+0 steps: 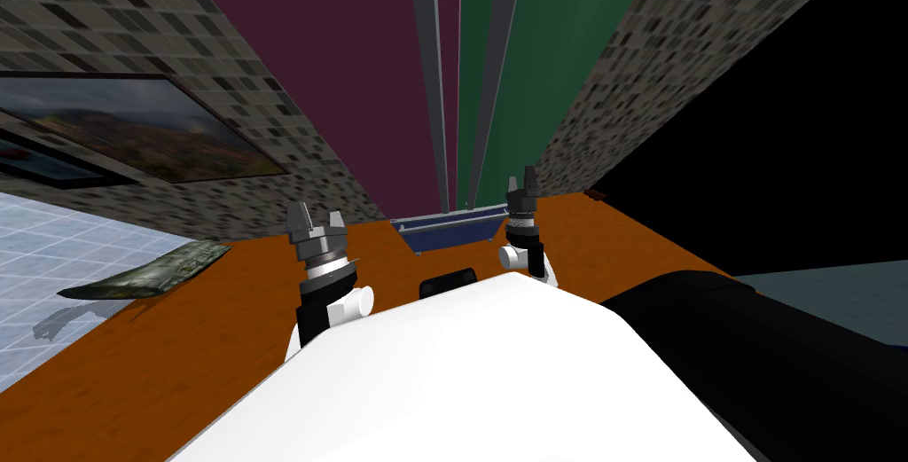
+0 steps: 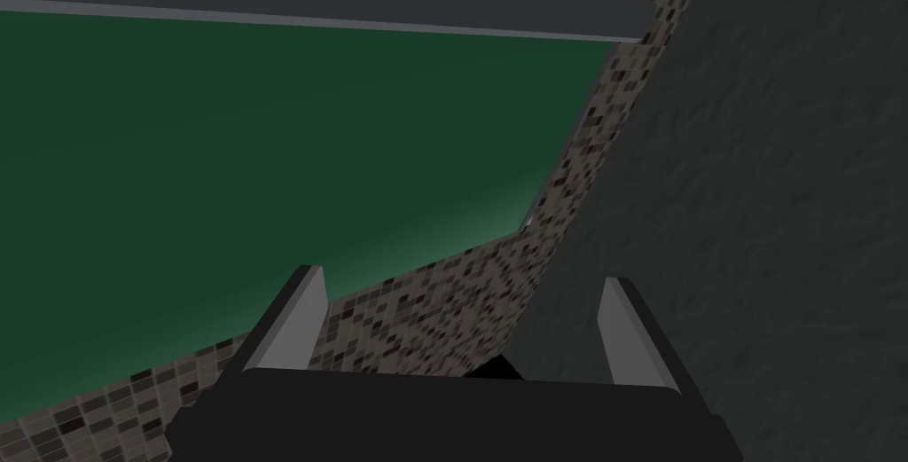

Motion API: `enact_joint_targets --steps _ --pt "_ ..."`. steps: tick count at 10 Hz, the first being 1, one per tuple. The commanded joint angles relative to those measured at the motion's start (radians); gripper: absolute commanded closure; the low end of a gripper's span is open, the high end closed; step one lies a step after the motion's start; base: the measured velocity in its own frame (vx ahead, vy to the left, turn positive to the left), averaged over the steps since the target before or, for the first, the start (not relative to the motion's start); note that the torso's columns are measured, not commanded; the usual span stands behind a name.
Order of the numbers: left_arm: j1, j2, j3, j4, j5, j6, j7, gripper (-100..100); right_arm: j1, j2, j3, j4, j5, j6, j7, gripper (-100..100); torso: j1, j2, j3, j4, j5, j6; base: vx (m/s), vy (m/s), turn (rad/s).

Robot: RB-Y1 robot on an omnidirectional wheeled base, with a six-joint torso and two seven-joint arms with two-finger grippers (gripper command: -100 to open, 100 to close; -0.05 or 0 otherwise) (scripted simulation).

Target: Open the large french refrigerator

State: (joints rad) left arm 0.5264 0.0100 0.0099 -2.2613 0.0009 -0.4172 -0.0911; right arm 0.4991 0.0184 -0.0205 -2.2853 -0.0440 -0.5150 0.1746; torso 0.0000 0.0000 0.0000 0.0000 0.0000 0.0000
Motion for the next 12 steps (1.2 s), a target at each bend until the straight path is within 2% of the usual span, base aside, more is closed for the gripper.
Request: enact_joint_targets --steps 1,9,10,12 --pt "0.0 0.0 0.0 0.0 0.0 0.0 0.0 0 0.0 0.0 0.0 0.0 0.0 0.0 0.0 0 0.0 0.04 -0.082 0.041 0.0 0.0 0.0 0.0 0.0" --pt "0.0 0.0 0.0 0.0 0.0 0.0 0.0 0 0.0 0.0 0.0 0.0 0.0 0.0 0.0 0 0.0 0.618 -1.234 0.617 0.0 0.0 0.0 0.0 0.0" --pt "0.0 0.0 0.0 0.0 0.0 0.0 0.0 0 -0.004 -0.039 -0.003 0.008 0.009 0.002 0.009 -100 0.0 0.691 -1.382 0.691 0.0 0.0 0.011 0.013 -0.001" --pt "0.0 0.0 0.0 0.0 0.0 0.0 0.0 0 -0.012 -0.089 -0.008 0.026 0.029 0.007 0.03 -100 0.001 0.734 -1.471 0.734 0.0 0.0 0.014 0.036 -0.002"
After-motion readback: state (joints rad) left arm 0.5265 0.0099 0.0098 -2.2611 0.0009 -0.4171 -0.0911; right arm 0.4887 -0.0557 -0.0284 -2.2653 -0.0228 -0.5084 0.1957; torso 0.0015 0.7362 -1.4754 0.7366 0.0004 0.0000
